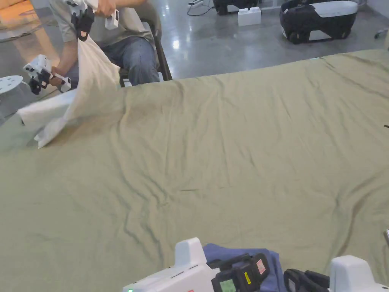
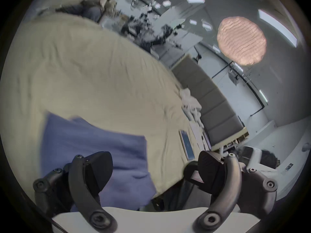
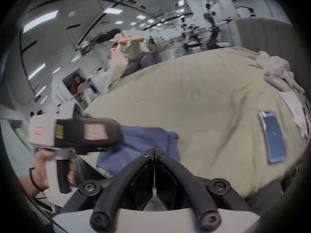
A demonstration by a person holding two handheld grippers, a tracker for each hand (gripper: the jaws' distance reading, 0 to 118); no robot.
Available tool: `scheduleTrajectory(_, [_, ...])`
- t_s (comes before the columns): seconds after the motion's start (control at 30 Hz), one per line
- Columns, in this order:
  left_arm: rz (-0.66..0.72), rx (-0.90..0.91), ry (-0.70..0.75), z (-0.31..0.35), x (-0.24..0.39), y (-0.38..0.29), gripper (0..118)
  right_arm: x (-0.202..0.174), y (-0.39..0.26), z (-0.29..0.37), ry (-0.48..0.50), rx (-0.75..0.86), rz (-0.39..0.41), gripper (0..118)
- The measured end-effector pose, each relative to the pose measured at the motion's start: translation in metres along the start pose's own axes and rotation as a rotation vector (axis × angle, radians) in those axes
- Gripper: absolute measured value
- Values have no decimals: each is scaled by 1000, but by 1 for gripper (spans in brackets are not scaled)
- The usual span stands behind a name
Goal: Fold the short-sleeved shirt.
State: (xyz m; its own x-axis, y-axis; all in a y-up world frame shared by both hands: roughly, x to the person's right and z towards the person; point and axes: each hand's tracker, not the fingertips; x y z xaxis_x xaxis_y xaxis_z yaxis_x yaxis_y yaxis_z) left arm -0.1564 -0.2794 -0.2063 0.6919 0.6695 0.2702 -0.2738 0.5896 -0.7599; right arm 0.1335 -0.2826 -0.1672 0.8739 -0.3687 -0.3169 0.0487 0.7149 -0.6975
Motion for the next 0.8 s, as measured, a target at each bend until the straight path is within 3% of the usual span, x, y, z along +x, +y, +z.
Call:
scheduleTrajectory(0.1, [33,33,107,34,-32,12,105,-4,12,-46,-13,-93,30,0])
scheduleTrajectory(0.2, [125,3,179,54,-65,13,105,5,12,-87,-150,-250,40,0])
scheduleTrajectory(0.37, [307,-57,134,44,-102,3,105,19,5,-93,-120,-231,-48,0])
scheduleTrajectory(0.6, [453,-126,-46,-7,-130,-7,102,15,5,-92,-130,-232,-27,0])
scheduleTrajectory(0.63, [427,-122,-23,-10,-129,-6,97,16,5,-92,-129,-232,-29,0])
scheduleTrajectory(0.7, [362,-152,68,-16,-128,-7,62,17,4,-92,-133,-230,-31,0])
scheduleTrajectory(0.8, [363,-163,62,-16,-130,-8,47,18,1,-91,-122,-219,-50,0])
